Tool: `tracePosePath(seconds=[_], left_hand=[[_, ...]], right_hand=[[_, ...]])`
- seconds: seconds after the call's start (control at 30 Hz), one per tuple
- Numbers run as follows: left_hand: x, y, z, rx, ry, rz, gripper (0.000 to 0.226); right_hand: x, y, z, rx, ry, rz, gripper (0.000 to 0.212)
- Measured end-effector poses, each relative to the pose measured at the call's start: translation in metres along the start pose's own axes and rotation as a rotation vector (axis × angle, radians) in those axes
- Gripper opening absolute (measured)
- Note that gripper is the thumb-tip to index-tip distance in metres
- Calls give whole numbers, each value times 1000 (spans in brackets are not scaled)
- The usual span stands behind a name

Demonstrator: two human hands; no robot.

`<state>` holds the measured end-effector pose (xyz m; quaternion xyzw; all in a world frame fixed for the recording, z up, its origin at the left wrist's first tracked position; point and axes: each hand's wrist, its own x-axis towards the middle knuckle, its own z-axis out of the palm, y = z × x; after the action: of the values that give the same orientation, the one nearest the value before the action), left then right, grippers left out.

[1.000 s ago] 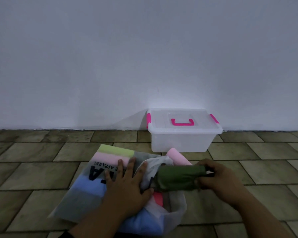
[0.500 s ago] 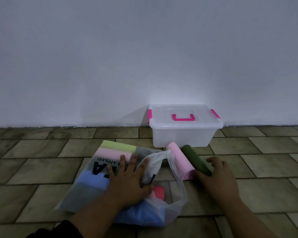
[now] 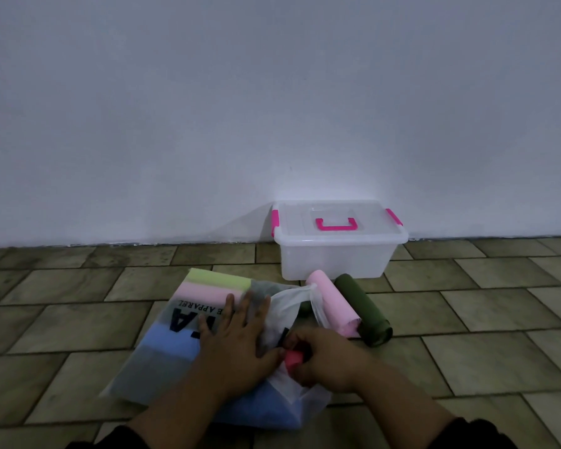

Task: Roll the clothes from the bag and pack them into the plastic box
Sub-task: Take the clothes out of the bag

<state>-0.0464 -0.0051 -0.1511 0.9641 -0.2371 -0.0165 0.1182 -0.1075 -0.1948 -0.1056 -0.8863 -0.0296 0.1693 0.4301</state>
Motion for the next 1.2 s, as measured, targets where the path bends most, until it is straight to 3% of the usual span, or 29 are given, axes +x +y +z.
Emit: tracePosePath(seconds=[0.23, 0.43, 0.5, 0.57, 0.67, 0.73, 0.8, 0.87, 0.97, 1.07, 1.13, 1.2], left_hand=[[-3, 1, -2, -2, -8, 4, 79], [0, 2, 2, 51, -32, 23, 83], [0, 2, 1, 50, -34, 23, 84], [-1, 4, 0, 33, -41, 16, 85], [0, 8, -4, 8, -49, -14, 90], [5, 13, -8, -22, -48, -27, 95], [18, 21, -13, 6, -34, 5, 98], [40, 32, -21, 51, -66, 30, 104], [75, 45, -34, 54, -190, 32, 106], [92, 43, -39, 85, -289, 37, 100], [93, 37, -42, 119, -301, 58, 92], [89, 31, -47, 124, -320, 87, 89]], right_hand=[[-36, 21, -43, 278, 280, -7, 35], [-69, 65, -105, 920, 810, 3, 27], [-61, 73, -105, 934, 970, 41, 26], [-47, 76, -94, 771, 1046, 154, 26], [-28, 79, -75, 378, 924, 346, 25], [-22, 76, -68, 212, 901, 372, 27], [-19, 67, -65, 28, 989, 307, 34], [-18, 48, -57, -79, 1005, 127, 33], [-15, 15, -33, -97, 645, -103, 24], [-8, 10, -13, -196, 303, -131, 24], [-6, 16, -11, -266, 277, -101, 22], [-7, 23, -12, -272, 368, -80, 19]])
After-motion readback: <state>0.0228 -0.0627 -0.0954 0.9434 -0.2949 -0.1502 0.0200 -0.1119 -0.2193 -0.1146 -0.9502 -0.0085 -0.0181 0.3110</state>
